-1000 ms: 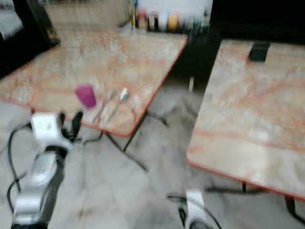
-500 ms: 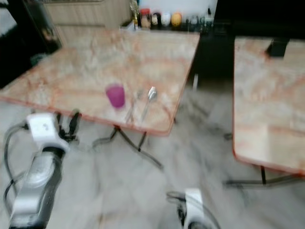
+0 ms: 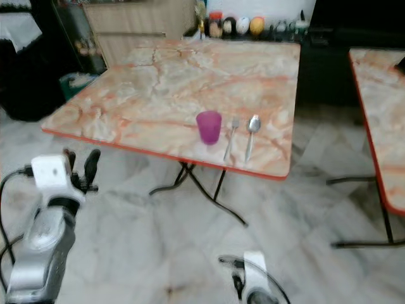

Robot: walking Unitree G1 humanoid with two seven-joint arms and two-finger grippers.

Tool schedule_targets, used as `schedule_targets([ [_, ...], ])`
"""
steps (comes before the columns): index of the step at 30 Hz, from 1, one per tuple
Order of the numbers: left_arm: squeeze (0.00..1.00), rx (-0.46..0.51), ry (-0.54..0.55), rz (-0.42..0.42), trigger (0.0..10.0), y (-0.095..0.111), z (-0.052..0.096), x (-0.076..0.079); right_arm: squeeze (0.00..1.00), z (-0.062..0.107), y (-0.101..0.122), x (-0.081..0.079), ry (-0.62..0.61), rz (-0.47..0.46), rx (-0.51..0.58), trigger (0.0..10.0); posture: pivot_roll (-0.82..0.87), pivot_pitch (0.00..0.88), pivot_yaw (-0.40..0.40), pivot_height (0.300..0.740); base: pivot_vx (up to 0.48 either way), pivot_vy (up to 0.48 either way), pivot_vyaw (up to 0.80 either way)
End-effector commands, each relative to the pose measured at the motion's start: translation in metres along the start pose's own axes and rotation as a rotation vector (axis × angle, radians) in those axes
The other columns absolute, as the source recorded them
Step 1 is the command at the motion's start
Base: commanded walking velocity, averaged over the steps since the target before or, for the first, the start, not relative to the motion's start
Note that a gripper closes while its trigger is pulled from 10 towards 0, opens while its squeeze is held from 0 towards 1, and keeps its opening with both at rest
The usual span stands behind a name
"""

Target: Setting the table

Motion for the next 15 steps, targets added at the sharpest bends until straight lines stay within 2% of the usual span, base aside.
schedule_targets([
  [1, 0.00, -0.043, 0.032, -0.017, 10.0, -0.011, 0.005, -0.014, 0.00, -0.001, 0.006, -0.002, 0.003, 0.002, 0.014, 10.0, -0.02, 0.000, 0.058, 0.723, 0.000, 0.000, 0.00],
  [2, 0.00, -0.043, 0.032, -0.017, 10.0, -0.011, 0.005, -0.014, 0.00, -0.001, 0.006, -0.002, 0.003, 0.002, 0.014, 10.0, -0.02, 0.000, 0.058, 0.723, 0.000, 0.000, 0.00],
  [3, 0.00, -0.087, 0.055, -0.033, 10.0, -0.025, 0.010, -0.022, 0.00, -0.001, 0.005, -0.002, 0.004, 0.002, 0.013, 10.0, -0.02, 0.000, 0.060, 0.723, 0.000, 0.000, 0.00],
  [7, 0.00, -0.191, 0.089, -0.058, 10.0, -0.055, 0.023, -0.035, 0.00, -0.001, 0.005, -0.003, 0.005, 0.001, 0.013, 10.0, -0.03, 0.000, 0.063, 0.723, 0.000, 0.000, 0.00],
  [8, 0.00, -0.284, 0.093, -0.075, 10.0, -0.077, 0.031, -0.041, 0.00, -0.001, 0.005, -0.003, 0.005, 0.000, 0.013, 10.0, -0.03, 0.000, 0.065, 0.723, 0.000, 0.000, 0.00],
  [9, 0.00, -0.284, 0.093, -0.075, 10.0, -0.077, 0.031, -0.041, 0.00, -0.001, 0.005, -0.003, 0.005, 0.000, 0.013, 10.0, -0.03, 0.000, 0.065, 0.723, 0.000, 0.000, 0.00],
  [10, 0.00, -0.326, 0.092, -0.080, 10.0, -0.087, 0.036, -0.044, 0.00, -0.001, 0.005, -0.003, 0.004, -0.001, 0.013, 10.0, -0.03, 0.000, 0.065, 0.723, 0.000, 0.000, 0.00],
  [11, 0.00, -0.447, 0.088, -0.089, 10.0, -0.114, 0.048, -0.049, 0.00, -0.001, 0.005, -0.004, 0.004, -0.002, 0.013, 10.0, -0.02, 0.000, 0.066, 0.723, 0.000, 0.000, 0.00],
  [12, 0.00, -0.515, 0.088, -0.075, 10.0, -0.129, 0.057, -0.051, 0.00, -0.001, 0.005, -0.004, 0.004, -0.003, 0.013, 10.0, -0.03, 0.000, 0.066, 0.723, 0.000, 0.000, 0.00],
  [14, 0.00, -0.544, 0.090, -0.065, 10.0, -0.135, 0.060, -0.051, 0.00, -0.001, 0.005, -0.004, 0.004, -0.003, 0.013, 10.0, -0.03, 0.000, 0.066, 0.723, 0.000, 0.000, 0.00],
  [15, 0.00, -0.594, 0.083, -0.058, 10.0, -0.149, 0.066, -0.051, 0.00, -0.001, 0.005, -0.004, 0.003, -0.004, 0.013, 10.0, -0.03, 0.000, 0.064, 0.723, 0.000, 0.000, 0.00],
])
Point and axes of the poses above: a point about 5 cm out from each wrist's last joint towards the gripper, its own z axis pointing back from the gripper into the wrist, its own y axis along the axis of the wrist's last joint, x = y × z, the point moved 3 cm from there along -z, pointing out of the wrist towards the gripper, and after that the axes turned 11 degrees about z, right-handed, at the moved point
